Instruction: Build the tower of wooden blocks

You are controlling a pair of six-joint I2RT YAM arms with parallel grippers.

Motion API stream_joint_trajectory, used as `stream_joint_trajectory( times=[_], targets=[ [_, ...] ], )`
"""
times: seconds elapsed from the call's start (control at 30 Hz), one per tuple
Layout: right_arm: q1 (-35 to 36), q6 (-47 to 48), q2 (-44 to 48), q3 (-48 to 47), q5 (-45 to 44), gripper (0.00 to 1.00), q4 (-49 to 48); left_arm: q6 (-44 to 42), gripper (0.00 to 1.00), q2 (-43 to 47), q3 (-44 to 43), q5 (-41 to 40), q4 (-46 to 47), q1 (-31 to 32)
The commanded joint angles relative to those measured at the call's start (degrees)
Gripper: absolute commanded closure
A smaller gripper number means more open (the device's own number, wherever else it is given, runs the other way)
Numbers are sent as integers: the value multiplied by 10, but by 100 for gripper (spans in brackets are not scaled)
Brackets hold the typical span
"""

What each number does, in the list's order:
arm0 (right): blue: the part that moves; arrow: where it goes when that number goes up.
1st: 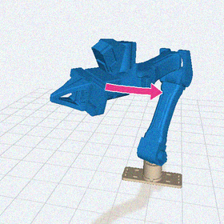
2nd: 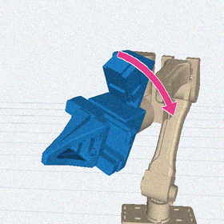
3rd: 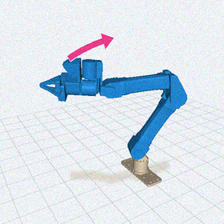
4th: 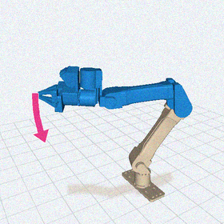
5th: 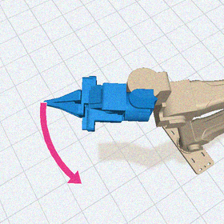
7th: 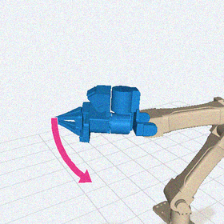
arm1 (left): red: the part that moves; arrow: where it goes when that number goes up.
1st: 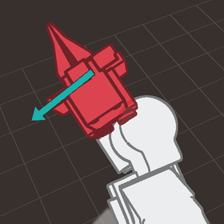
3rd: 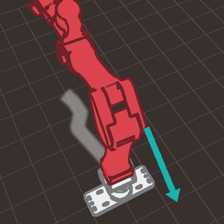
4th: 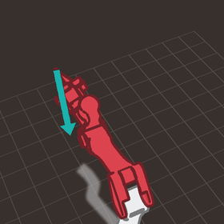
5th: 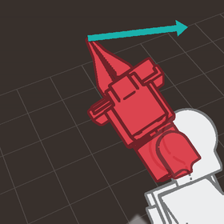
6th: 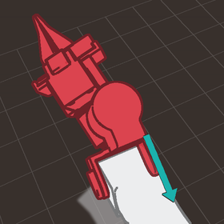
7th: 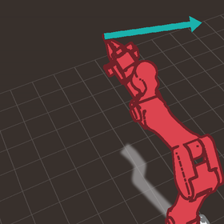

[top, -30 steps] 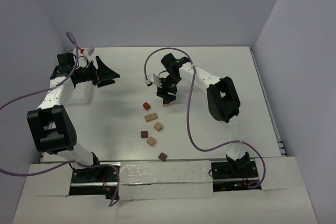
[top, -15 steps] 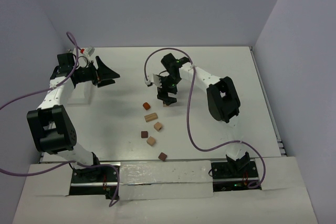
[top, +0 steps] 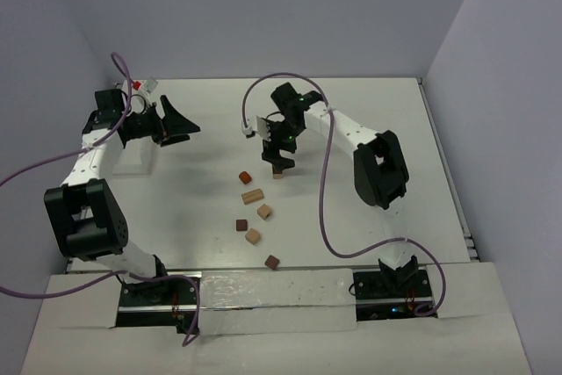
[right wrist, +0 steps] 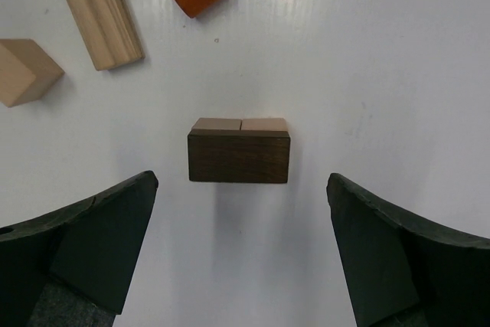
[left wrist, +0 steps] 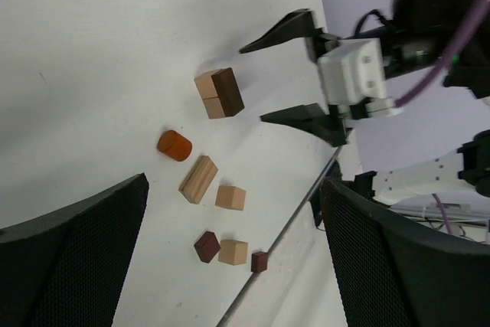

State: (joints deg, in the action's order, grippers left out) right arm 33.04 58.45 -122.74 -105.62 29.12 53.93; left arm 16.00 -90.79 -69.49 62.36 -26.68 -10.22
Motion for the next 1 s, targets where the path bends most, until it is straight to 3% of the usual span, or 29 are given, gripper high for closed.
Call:
stream_joint_trajectory(
  times=[0.0,0.2,0.3,0.4,0.47,0.6,0.7,0.83,0.97],
  targets=[
    [5,-44,127,0,20,0,-45,-72,1,64,-10,-54,-19,-2],
    [-9,-123,253,72,4,0,-114,-213,1,132,22,-113,-59,19],
    [-28,-163,328,152,-6,0,-151,-353,1,176,52,-122,-114,57],
    [-60,-211,377,222,-5,0,-178,-530,1,190,67,-134,-195,119],
    [-84,-245,402,267,-2,0,-186,-589,1,194,70,-164,-233,187],
    [-117,-297,446,355,12,0,-202,-630,3,220,123,-265,-201,307],
    [-125,-319,468,393,21,0,-220,-646,9,226,162,-301,-172,360],
    [-133,-350,491,440,21,0,-237,-635,33,203,184,-328,-156,411],
    [-145,-378,498,462,26,0,-250,-532,48,201,201,-401,-127,497]
  ],
)
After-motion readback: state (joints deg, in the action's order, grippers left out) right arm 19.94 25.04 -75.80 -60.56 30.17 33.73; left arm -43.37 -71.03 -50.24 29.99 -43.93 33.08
